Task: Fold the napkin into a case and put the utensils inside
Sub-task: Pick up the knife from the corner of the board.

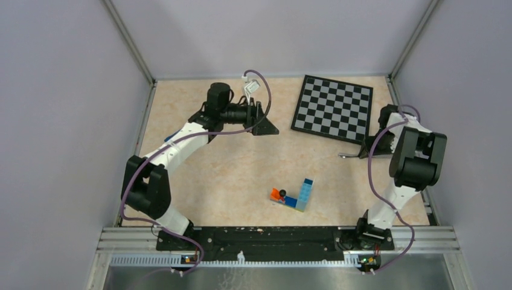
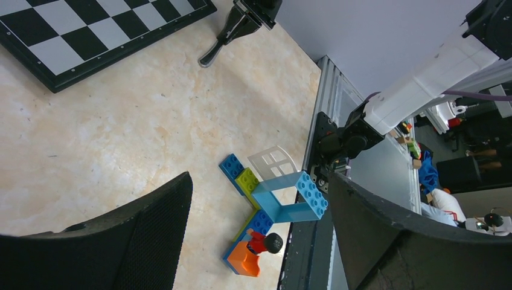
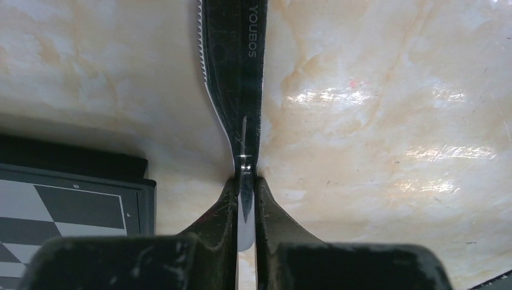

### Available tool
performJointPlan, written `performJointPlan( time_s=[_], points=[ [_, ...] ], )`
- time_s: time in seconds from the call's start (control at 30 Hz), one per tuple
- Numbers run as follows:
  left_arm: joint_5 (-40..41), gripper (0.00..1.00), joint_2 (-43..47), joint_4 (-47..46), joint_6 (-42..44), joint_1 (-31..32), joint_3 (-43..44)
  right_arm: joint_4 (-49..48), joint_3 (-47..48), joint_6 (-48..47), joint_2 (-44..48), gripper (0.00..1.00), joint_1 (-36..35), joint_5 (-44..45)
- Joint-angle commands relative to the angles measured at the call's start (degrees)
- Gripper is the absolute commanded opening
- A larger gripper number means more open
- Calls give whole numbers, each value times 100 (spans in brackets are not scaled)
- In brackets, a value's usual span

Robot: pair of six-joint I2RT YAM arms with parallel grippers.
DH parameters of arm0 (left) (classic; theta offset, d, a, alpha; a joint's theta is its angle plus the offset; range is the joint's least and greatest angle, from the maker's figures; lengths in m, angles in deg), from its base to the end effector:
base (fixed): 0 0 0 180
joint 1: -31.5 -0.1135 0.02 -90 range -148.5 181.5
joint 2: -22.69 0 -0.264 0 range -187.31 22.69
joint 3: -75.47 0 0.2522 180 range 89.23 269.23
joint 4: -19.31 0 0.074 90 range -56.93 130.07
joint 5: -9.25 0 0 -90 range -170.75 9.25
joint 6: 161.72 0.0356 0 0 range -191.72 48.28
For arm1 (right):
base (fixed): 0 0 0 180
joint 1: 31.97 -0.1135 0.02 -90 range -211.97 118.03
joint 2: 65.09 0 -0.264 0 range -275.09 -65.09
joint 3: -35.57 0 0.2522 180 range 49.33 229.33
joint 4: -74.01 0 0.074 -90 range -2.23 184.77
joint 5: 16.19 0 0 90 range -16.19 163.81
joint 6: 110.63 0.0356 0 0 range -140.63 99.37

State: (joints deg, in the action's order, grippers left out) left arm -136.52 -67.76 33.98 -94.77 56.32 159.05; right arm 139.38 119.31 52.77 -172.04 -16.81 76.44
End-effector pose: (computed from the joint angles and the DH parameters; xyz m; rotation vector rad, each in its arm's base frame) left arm 0.3143 -0.1778 0.3128 0.7291 1.9312 -1.4754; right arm 0.3195 -0.0883 0.1571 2.1631 2.2169 -0.0434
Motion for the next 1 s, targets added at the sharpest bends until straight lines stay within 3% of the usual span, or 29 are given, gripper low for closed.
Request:
performJointPlan(
  time_s=[0.0,0.27,0.5,0.8,0.97],
  points=[
    [-148,87,188,-327,-81,-90,-74,-231,-582,404,-135,0,13,298],
    [-145,87,159,-354,-106,-169,-97,241,-932,65,655,0,9,105],
    [-103,87,27,-375,-112,-279,-129,-833,-1972,-930,2082,0,-224,375],
    [-20,86,-175,-316,-43,-354,-147,-1890,-2103,-3322,3328,0,-1169,1483],
    [4,86,-183,-300,-40,-518,-144,-2517,-2040,-5085,3828,0,-1685,1371]
  ],
)
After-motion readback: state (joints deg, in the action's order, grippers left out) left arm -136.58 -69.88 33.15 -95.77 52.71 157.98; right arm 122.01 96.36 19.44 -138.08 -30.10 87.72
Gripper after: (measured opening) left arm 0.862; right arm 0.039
